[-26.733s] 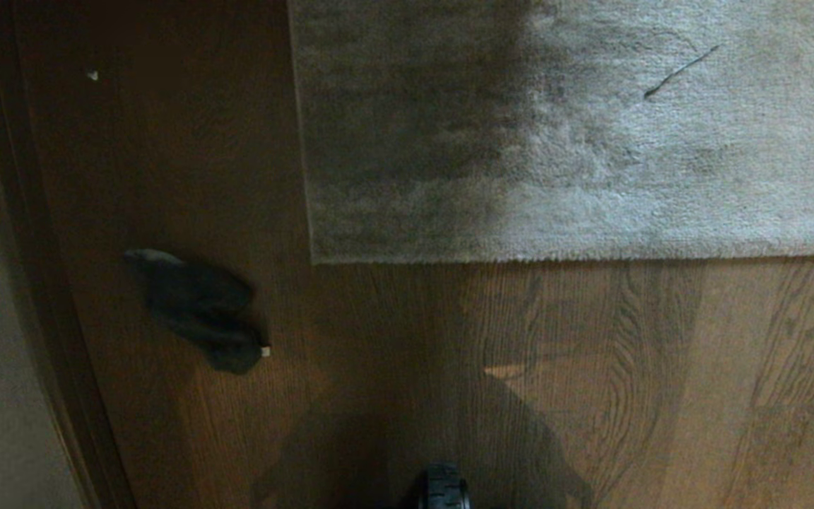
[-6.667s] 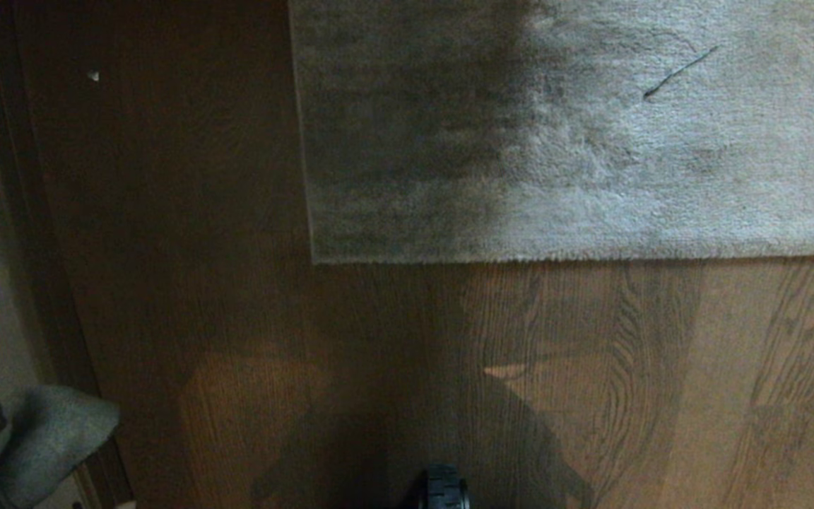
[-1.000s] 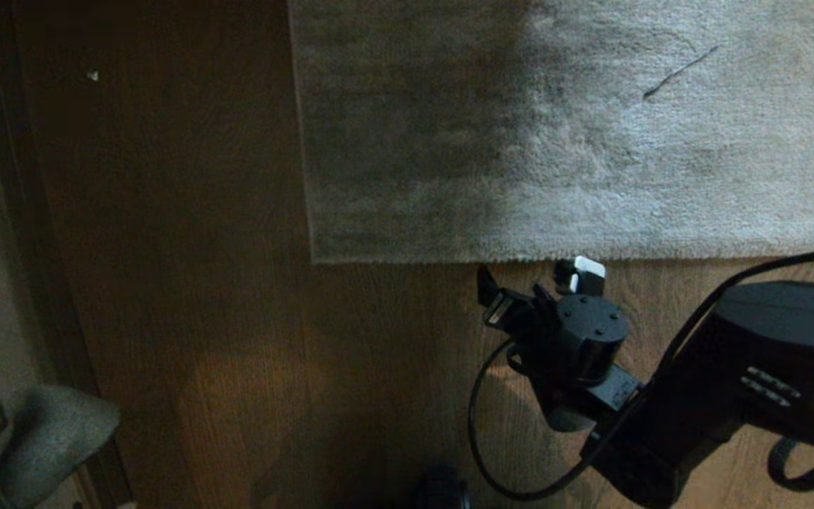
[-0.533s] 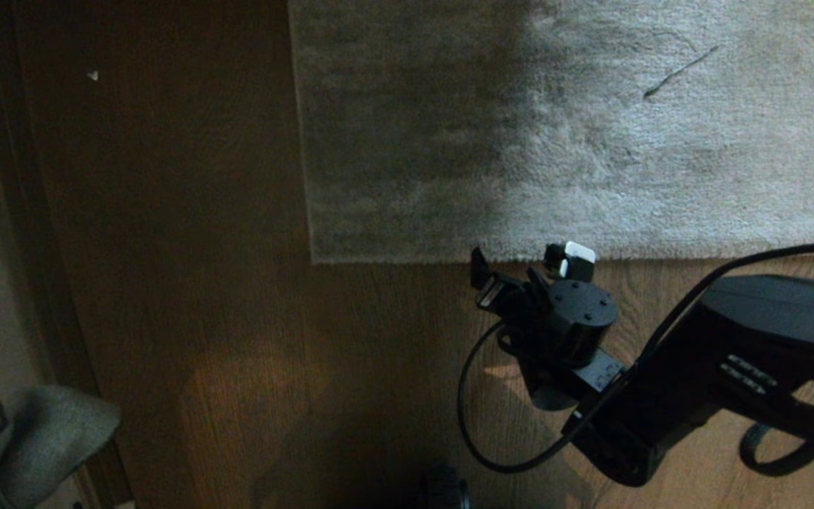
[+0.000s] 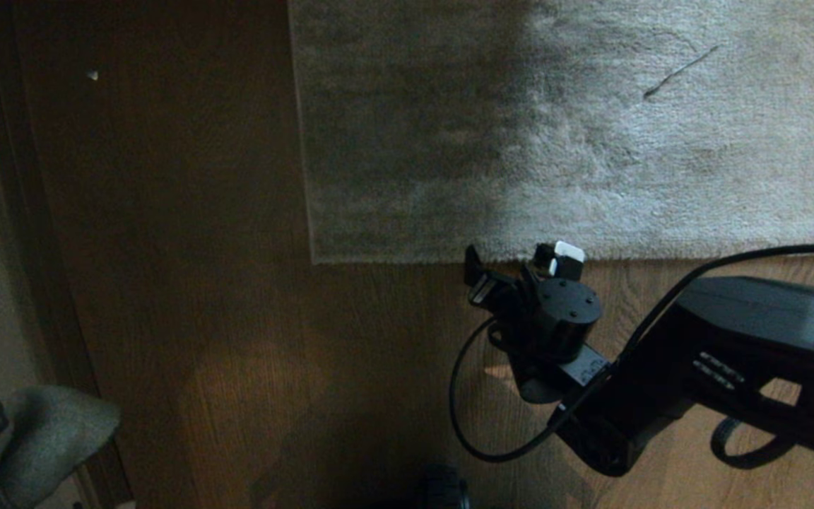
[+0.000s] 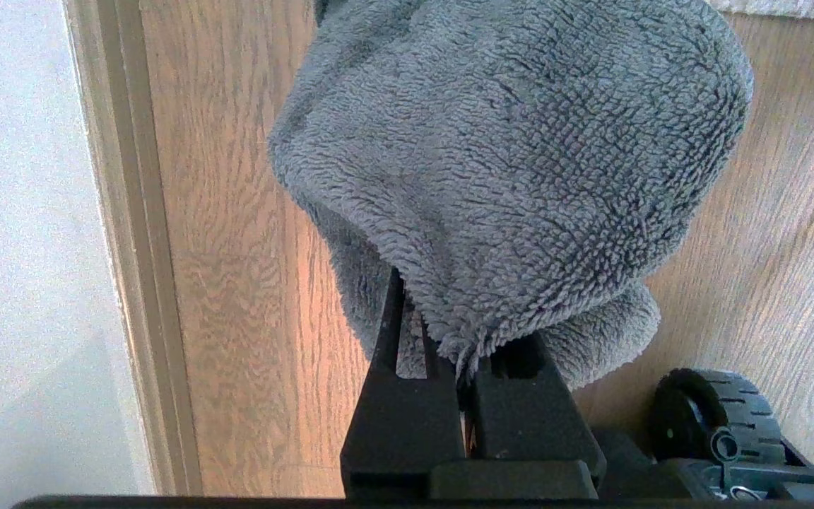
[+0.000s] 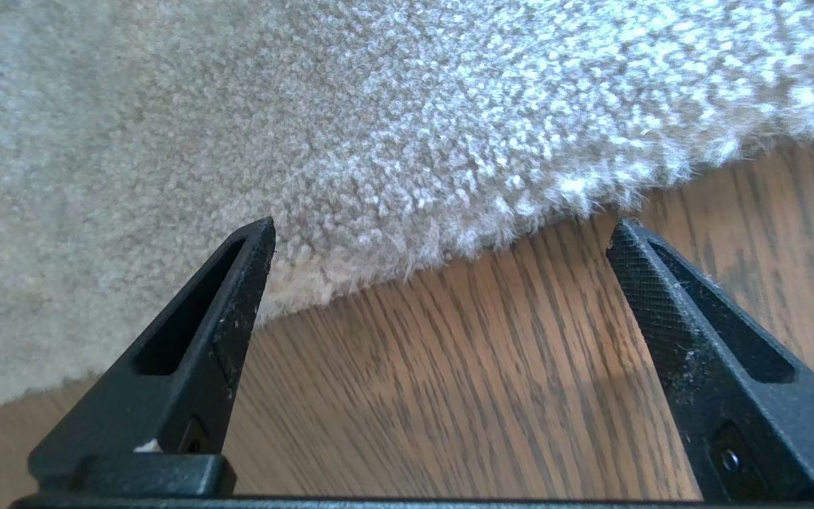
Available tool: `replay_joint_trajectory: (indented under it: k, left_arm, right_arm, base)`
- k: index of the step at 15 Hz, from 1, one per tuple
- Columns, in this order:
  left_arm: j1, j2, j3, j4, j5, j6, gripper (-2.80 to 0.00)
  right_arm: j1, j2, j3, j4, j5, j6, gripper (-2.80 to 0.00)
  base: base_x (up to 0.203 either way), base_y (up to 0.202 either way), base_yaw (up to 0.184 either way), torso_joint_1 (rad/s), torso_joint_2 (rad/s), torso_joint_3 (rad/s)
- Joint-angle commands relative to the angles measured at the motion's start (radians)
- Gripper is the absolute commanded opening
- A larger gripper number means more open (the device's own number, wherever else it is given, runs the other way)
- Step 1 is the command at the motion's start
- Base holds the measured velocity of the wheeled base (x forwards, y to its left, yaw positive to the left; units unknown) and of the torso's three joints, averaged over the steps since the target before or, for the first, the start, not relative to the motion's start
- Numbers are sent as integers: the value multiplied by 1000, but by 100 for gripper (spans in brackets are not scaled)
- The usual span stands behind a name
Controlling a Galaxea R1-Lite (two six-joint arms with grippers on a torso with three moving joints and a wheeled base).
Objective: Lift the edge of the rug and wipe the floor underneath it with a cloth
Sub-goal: Lift up the carpet
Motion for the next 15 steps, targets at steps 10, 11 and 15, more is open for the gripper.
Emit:
replay_joint_trajectory:
  k: [10, 11, 15]
  left_arm:
    - [1, 0, 0, -1, 1, -1, -280]
    - [1, 0, 1, -1, 1, -1, -280]
    - [0, 0, 1, -1, 1, -1, -280]
  right_arm:
    - [-10, 47, -76, -48, -4, -13, 0]
    - [-15, 53, -84, -48, -4, -13, 0]
    - [-32, 66, -103, -48, -4, -13, 0]
  base:
    - [0, 0, 0, 0, 0, 0]
    - [0, 0, 0, 0, 0, 0]
    - [0, 0, 0, 0, 0, 0]
